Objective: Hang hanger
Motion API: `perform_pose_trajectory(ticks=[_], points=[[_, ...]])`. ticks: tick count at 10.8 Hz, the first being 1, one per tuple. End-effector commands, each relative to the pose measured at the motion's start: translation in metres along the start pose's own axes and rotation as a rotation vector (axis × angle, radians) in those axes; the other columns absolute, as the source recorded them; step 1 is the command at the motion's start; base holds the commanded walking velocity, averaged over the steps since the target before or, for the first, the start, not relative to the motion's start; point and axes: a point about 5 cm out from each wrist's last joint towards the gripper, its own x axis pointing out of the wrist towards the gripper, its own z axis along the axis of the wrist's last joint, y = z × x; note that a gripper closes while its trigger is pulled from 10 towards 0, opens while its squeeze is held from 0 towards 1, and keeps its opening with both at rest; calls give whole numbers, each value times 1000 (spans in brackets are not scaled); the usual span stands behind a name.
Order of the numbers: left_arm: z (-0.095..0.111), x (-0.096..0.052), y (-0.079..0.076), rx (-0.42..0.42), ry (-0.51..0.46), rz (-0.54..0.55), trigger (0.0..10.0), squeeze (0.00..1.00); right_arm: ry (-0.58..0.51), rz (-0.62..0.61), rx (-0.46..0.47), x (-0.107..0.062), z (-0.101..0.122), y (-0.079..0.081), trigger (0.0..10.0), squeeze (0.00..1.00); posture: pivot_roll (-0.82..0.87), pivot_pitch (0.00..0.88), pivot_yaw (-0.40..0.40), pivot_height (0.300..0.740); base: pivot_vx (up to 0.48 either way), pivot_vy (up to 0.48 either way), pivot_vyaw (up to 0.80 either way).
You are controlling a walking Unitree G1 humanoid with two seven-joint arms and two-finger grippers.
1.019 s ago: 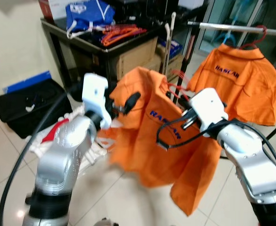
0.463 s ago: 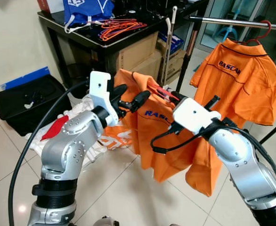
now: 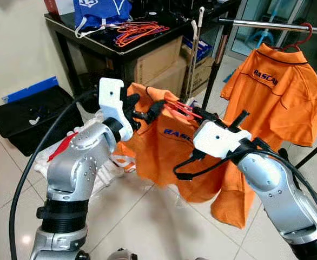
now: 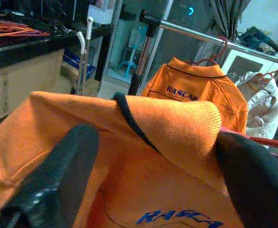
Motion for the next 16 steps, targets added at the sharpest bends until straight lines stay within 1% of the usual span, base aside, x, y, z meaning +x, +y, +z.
perform_pose_trajectory(ticks=[1, 3, 8, 10, 11, 12, 13, 14, 15, 16], points=[[3, 1, 1, 21, -3, 8, 0, 0, -35, -25, -27, -1, 6, -3, 10000, 0, -15, 62, 19, 740, 0, 0, 0], [1, 0, 0, 47, -10, -2, 0, 0, -32, -13, -30, -3, 5, 0, 10000, 0, -14, 60, 19, 740, 0, 0, 0], [-5, -4, 7, 41, 25, 31, 0, 0, -36, -4, -24, -4, 6, 1, 10000, 0, -14, 63, 20, 740, 0, 0, 0], [-20, -20, 4, 24, 82, 20, 0, 0, -36, 31, 11, -11, 4, 8, 10000, 0, -23, 65, 35, 740, 0, 0, 0], [-47, -40, 0, 2, 165, 21, 0, 0, -35, 72, 34, -19, 3, 18, 10000, 0, -29, 67, 33, 740, 0, 0, 0], [-57, -49, -2, -14, 192, 32, 0, 0, -35, 89, 55, -24, 4, 23, 10000, 0, -30, 70, 31, 740, 0, 0, 0], [-69, -62, -8, -26, 226, 36, 0, 0, -42, 130, 95, -34, 3, 34, 10000, 0, -27, 71, 28, 740, 0, 0, 0], [-77, -70, -11, -22, 253, 30, 0, 0, -46, 169, 103, -43, 2, 43, 10000, 0, -27, 75, 21, 740, 0, 0, 0], [-84, -81, -12, -15, 273, 51, 0, 0, -66, 233, 110, -54, 3, 53, 10000, 0, -30, 73, 15, 740, 0, 0, 0], [-85, -88, -12, -27, 267, 92, 0, 0, -80, 281, 115, -62, 5, 58, 10000, 0, -31, 75, 6, 740, 0, 0, 0]])
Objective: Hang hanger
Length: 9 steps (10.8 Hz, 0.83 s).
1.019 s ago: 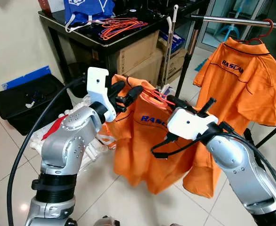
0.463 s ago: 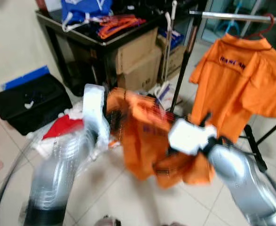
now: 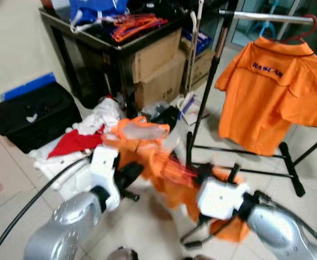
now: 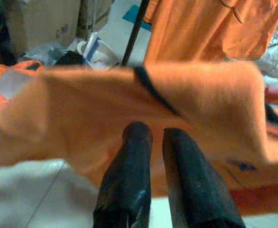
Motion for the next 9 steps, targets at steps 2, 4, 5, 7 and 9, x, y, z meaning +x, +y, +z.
perform_pose_trajectory(ticks=[2, 4, 5, 7, 9], points=[[14, -9, -19, 51, -63, -116, 0, 0, -9, -21, -62, 0, 3, -9, 10000, 0, -23, 80, -11, 740, 0, 0, 0], [7, -24, -32, 99, 13, -307, 10000, 1000, 8, -25, -84, 7, -4, -9, 10000, 0, -16, 81, -18, 740, 0, 0, 0], [9, -28, -29, 64, 19, -326, 10000, 1000, 7, -35, -92, 10, -3, -11, 10000, 0, -15, 82, -19, 740, 0, 0, 0], [19, -22, -16, 15, -47, -244, 10000, 1000, 5, -38, -107, 10, -2, -11, 10000, 0, -16, 85, -15, 740, 0, 0, 0], [27, -6, -7, -22, -97, -185, 10000, 1000, -22, -102, -98, 9, -1, -15, 10000, 0, -19, 88, -6, 740, 0, 0, 0]])
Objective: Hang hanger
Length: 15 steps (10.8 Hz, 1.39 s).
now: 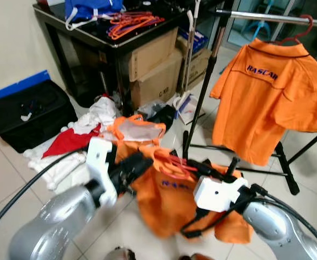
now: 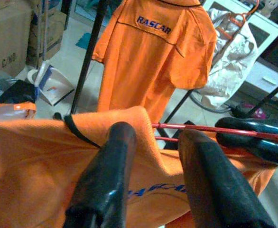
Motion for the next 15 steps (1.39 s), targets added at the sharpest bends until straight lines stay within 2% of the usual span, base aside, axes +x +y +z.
perform_pose_trajectory(ticks=[1, 2, 4, 7, 10, 12, 13, 14, 15], points=[[4, 2, 1, -15, -18, 6, 10000, 1000, -29, -58, 6, -3, 3, -7, 10000, 0, -20, 88, 7, 740, 0, 0, 0], [7, 7, -4, -31, -9, -62, 10000, 0, -35, -76, 32, -4, 4, -4, 10000, 0, -23, 93, 44, 740, 0, 0, 0], [4, 11, -3, 3, 46, -79, 10000, 0, -69, -90, 52, -3, 11, -2, 10000, 0, -24, 98, 76, 740, 0, 0, 0], [4, 8, 13, 70, 87, 9, 10000, 0, -92, -92, 50, -1, 13, -1, 10000, 0, -8, 97, 76, 740, 0, 0, 0], [1, 10, 19, 55, 84, 26, 10000, 0, -128, -81, 53, -1, 17, -2, 10000, 0, -5, 100, 70, 740, 0, 0, 0], [1, 13, 18, 51, 83, -7, 10000, 0, -143, -67, 40, 0, 19, -1, 10000, 0, -6, 100, 71, 740, 0, 0, 0], [5, 14, 14, 76, 79, -24, 10000, 784, -140, -66, 35, 0, 19, -1, 10000, 0, -4, 101, 71, 740, 0, 0, 0], [5, 15, 14, 89, 80, -22, 10000, 784, -141, -65, 36, 0, 19, -1, 10000, 0, -5, 101, 71, 740, 0, 0, 0], [6, 16, 13, 135, 80, 8, 10000, 1000, -143, -61, 32, 0, 19, 0, 10000, 0, -3, 102, 73, 740, 0, 0, 0]])
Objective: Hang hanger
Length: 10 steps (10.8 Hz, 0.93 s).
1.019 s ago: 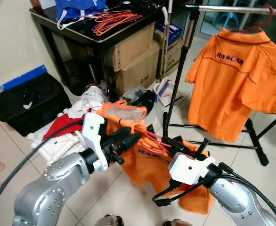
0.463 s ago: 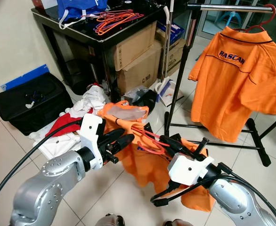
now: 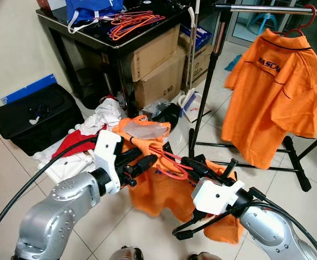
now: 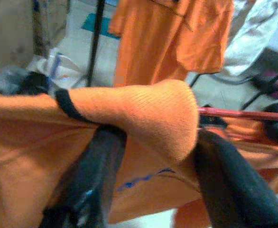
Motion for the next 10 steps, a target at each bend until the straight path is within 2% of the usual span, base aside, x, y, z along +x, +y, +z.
perform_pose_trajectory(ticks=[1, 2, 3, 4, 5, 6, 7, 10], points=[[4, 1, -1, 69, -11, 41, 10000, 1000, -69, -17, -23, 1, 12, -5, 10000, 0, -4, 101, 72, 740, 0, 0, 0], [3, 3, -1, 90, -5, 72, 10000, 1000, -71, -15, -24, 2, 12, -4, 10000, 0, -4, 101, 72, 740, 0, 0, 0], [-1, 7, 5, 142, 11, 168, 10000, 1000, -78, -10, -26, 3, 14, -4, 10000, 0, -6, 99, 71, 740, 0, 0, 0], [1, 8, 8, 146, -6, 200, 10000, 1000, -81, -8, -27, 3, 14, -4, 10000, 0, -9, 97, 69, 740, 0, 0, 0], [3, 10, 10, 132, -34, 206, 10000, 863, -84, 0, -33, 3, 14, -5, 10000, 0, -11, 96, 69, 740, 0, 0, 0], [4, 11, 8, 120, -45, 197, 10000, 0, -85, 3, -37, 3, 14, -5, 10000, 0, -14, 91, 68, 740, 0, 0, 0], [5, 11, 8, 109, -57, 195, 0, 0, -84, 4, -38, 2, 13, -5, 10000, 0, -16, 85, 67, 740, 0, 0, 0], [2, 11, 4, 123, -64, 178, 0, 0, -77, 10, -43, 1, 12, -5, 10000, 0, -19, 78, 67, 740, 0, 0, 0]])
